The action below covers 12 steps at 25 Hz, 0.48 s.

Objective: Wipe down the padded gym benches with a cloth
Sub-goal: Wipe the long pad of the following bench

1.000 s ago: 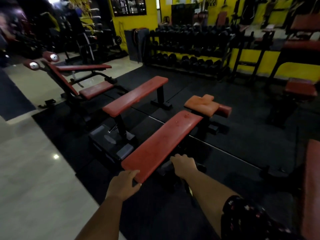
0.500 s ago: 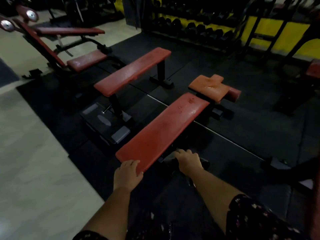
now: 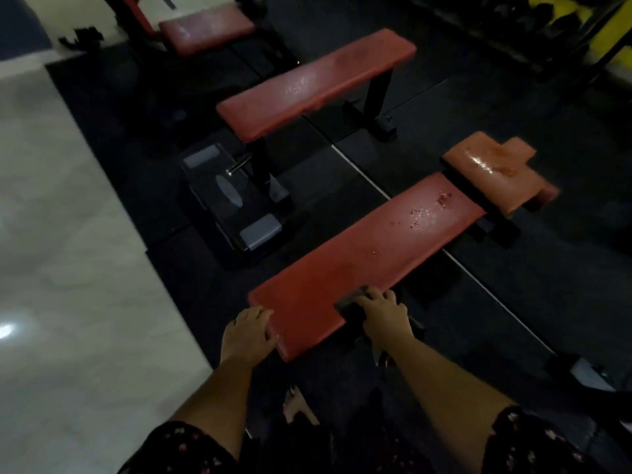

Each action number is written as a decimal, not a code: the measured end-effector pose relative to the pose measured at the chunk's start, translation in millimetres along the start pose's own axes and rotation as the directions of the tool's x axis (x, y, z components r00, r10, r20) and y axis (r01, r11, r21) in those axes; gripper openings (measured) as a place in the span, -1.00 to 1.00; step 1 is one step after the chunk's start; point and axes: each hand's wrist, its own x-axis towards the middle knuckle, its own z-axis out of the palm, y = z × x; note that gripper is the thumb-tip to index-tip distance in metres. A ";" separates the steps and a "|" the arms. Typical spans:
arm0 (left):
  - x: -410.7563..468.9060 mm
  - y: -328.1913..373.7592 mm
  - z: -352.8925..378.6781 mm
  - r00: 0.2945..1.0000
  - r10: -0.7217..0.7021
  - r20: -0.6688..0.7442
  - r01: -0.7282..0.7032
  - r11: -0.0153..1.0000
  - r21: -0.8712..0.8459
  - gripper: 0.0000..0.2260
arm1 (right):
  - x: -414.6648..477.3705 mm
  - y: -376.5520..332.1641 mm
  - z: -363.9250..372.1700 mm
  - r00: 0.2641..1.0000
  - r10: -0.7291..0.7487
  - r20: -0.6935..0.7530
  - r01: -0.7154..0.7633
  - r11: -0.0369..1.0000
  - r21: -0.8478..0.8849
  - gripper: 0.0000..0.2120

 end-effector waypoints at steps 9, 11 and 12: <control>26.6 -24.1 65.2 0.992 -0.123 -0.012 0.121 0.986 -0.117 -0.24 | 104.8 -31.0 47.1 0.902 -0.423 0.079 0.431 0.885 -0.177 -0.51; 27.4 -22.3 99.3 0.984 -0.172 -0.045 0.162 0.974 -0.158 -0.24 | 121.7 -39.9 64.0 0.895 -0.446 0.034 0.443 0.874 -0.202 -0.49; 28.6 -18.0 114.0 0.981 -0.188 -0.052 0.177 0.969 -0.174 -0.22 | 129.9 -43.6 71.5 0.899 -0.439 0.015 0.432 0.877 -0.211 -0.45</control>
